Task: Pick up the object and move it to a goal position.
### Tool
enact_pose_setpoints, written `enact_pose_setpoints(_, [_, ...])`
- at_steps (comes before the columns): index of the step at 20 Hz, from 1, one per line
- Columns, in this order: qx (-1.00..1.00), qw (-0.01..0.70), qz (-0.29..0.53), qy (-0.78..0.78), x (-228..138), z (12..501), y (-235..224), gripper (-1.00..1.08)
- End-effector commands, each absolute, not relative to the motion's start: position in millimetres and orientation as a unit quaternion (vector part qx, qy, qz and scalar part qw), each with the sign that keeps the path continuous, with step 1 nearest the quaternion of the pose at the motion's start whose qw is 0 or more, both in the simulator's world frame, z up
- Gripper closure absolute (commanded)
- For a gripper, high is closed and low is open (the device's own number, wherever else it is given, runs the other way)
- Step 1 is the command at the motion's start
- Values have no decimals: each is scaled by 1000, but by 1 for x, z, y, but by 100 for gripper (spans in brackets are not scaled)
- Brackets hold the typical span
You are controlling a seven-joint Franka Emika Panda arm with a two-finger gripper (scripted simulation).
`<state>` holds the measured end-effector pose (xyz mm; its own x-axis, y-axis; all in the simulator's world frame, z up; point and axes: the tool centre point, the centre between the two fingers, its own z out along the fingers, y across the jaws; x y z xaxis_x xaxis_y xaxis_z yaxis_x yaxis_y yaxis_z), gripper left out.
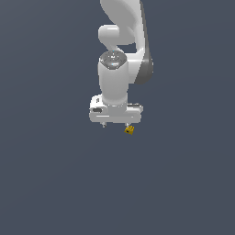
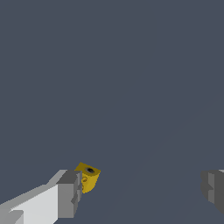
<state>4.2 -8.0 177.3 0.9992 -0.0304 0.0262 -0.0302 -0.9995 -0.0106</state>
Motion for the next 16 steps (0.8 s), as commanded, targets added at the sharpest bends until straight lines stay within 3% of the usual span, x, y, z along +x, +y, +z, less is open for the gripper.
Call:
enact_pose_setpoints(1, [-1000, 5, -13, 15, 4, 177, -8, -92])
enact_pose_setpoints(16, [-1000, -5, 2, 29, -3, 167, -30, -92])
